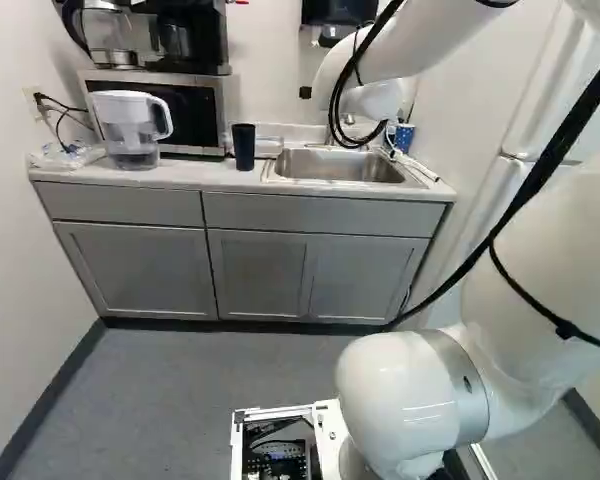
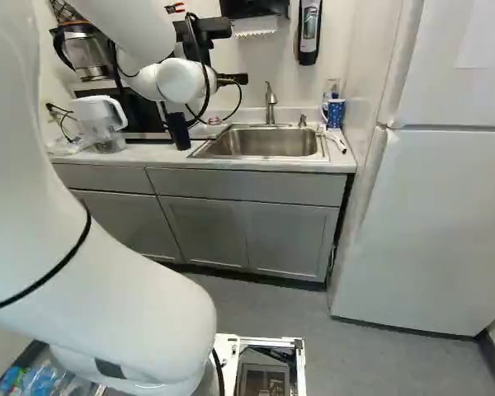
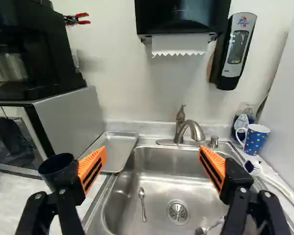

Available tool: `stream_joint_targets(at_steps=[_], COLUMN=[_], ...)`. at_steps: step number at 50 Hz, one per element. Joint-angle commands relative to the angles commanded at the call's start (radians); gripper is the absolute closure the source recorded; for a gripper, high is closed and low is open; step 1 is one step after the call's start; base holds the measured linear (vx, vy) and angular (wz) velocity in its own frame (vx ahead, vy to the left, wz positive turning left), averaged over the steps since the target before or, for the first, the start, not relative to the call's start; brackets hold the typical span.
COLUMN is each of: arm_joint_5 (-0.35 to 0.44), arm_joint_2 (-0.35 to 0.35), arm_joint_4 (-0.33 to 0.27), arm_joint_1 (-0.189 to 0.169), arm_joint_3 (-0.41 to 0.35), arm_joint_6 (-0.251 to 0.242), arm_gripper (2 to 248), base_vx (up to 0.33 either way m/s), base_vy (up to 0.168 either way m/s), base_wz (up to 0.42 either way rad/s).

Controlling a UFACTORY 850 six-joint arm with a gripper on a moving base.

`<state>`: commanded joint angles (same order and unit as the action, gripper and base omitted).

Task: Rinse the cup and place it in the tray

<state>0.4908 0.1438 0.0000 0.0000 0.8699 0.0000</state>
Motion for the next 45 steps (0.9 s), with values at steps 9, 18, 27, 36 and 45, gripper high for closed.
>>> stream_joint_targets(at_steps=[9, 18, 27, 36, 45], arm_joint_5=[0.000, 0.000, 0.000, 0.000, 0.000], arm_joint_2=[0.000, 0.000, 0.000, 0.000, 0.000], arm_joint_4=[0.000, 0.000, 0.000, 0.000, 0.000], arm_joint_1=[0.000, 0.000, 0.000, 0.000, 0.000], arm_joint_3=[0.000, 0.000, 0.000, 0.000, 0.000], arm_joint_6=[0.000, 0.000, 0.000, 0.000, 0.000], arm_gripper=[3, 3, 3, 3, 3], base_vx=[0.068, 0.066, 0.069, 0.078, 0.067], base_vy=[-0.054, -0.056, -0.058, -0.077, -0.081], base_wz=[0.165, 0.170, 0.169, 0.072, 0.010])
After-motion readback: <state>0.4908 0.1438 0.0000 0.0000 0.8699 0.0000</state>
